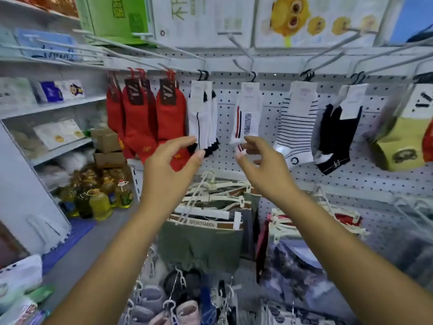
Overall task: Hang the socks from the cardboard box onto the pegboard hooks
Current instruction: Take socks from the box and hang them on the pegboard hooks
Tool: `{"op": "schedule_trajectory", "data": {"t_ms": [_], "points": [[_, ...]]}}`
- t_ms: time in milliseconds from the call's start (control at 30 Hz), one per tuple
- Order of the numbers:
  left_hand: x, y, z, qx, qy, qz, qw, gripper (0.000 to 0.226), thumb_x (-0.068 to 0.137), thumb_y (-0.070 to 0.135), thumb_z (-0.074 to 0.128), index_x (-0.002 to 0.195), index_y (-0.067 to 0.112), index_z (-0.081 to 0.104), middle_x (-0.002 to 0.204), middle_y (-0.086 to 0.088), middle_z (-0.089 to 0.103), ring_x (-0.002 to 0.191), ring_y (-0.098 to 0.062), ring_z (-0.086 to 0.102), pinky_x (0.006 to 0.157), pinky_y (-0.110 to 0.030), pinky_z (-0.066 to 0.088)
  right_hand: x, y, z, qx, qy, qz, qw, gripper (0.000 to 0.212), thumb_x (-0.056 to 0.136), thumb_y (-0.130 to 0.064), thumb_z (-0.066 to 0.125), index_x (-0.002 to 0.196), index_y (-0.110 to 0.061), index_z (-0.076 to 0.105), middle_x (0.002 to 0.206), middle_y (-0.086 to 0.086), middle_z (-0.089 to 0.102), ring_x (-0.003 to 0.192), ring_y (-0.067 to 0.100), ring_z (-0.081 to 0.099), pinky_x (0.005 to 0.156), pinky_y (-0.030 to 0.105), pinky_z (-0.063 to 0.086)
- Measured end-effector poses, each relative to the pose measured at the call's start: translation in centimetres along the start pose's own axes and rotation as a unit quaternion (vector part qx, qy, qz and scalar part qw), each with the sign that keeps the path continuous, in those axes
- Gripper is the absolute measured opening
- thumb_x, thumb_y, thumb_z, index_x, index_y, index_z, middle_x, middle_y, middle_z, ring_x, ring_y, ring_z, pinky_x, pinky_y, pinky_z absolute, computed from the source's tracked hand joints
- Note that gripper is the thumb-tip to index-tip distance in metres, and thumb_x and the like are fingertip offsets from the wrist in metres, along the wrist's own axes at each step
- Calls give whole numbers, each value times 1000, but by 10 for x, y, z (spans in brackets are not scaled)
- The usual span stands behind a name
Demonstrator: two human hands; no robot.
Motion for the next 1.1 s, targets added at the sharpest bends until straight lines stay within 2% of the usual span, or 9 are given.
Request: {"op": "schedule_trajectory", "data": {"t_ms": [267, 400, 533, 667, 733, 800, 900, 1000, 1100], "points": [[-176, 47, 93, -21, -144, -63, 987, 36, 89, 40, 70, 124, 30, 70, 132, 28, 59, 130, 5, 49, 114, -28, 37, -211, 70, -105, -97, -23, 84, 991, 52, 100, -37, 57, 148, -30, 40, 151, -8, 43, 138, 10, 36, 113, 27, 33], [-262, 91, 157, -46, -229, -100, 967, 46, 86, 48, 64, 129, 31, 66, 126, 33, 51, 122, 6, 46, 102, -10, 30, -311, 101, -174, -124, 32, 139, 982, 50, 96, -40, 62, 142, -24, 50, 139, -7, 53, 128, 10, 45, 105, 28, 38], [-341, 131, 219, -50, -319, -75, 944, 40, 90, 39, 69, 127, 26, 67, 120, 36, 49, 117, 5, 47, 102, -20, 37, -416, 137, -234, -149, 81, 233, 958, 47, 94, -31, 68, 137, -17, 56, 130, -2, 61, 121, 17, 52, 101, 28, 40], [-416, 167, 272, -56, -409, -35, 910, 35, 89, 24, 78, 122, 23, 67, 115, 33, 50, 109, 11, 43, 95, 4, 26, -522, 161, -279, -121, 117, 320, 932, 43, 95, -26, 68, 134, -12, 57, 127, -1, 62, 113, 11, 54, 88, 15, 42], [-453, 183, 298, -50, -466, -28, 883, 38, 87, 23, 79, 123, 19, 69, 116, 22, 56, 112, 6, 46, 94, 7, 24, -571, 171, -295, -110, 136, 369, 913, 44, 94, -20, 69, 136, -17, 55, 120, -18, 58, 104, 4, 54, 78, 4, 37], [-488, 196, 322, -53, -521, -25, 851, 40, 85, 19, 80, 124, 17, 69, 121, 16, 58, 115, 3, 47, 95, 4, 29, -612, 183, -310, -124, 148, 406, 893, 52, 93, -25, 70, 141, -19, 52, 124, -22, 54, 112, 2, 54, 83, -3, 31], [-529, 215, 363, -64, -586, 11, 808, 41, 85, 21, 81, 124, 19, 69, 122, 21, 57, 115, 7, 46, 100, -21, 44, -664, 201, -332, -134, 188, 443, 867, 50, 89, -16, 74, 136, -18, 57, 116, -22, 55, 109, 1, 52, 89, -5, 28], [-558, 242, 412, -67, -645, 26, 760, 42, 89, 32, 76, 129, 27, 65, 117, 28, 54, 111, 0, 50, 96, -25, 45, -704, 223, -354, -148, 220, 490, 830, 40, 90, -22, 73, 128, -20, 61, 113, -13, 57, 110, 9, 54, 93, 13, 37], [-584, 268, 469, -52, -681, 66, 727, 46, 89, 42, 74, 131, 23, 65, 128, 12, 63, 121, -11, 54, 102, -32, 44, -736, 255, -377, -143, 228, 546, 793, 45, 92, -32, 69, 133, -18, 59, 128, -4, 61, 119, 13, 53, 94, 18, 37]]}}
Point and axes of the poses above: each hand's wrist, its own x-axis towards the middle knuckle, its own z-axis out of the palm, y = z × x, the point moved 6 cm from there along x, towards the middle knuckle
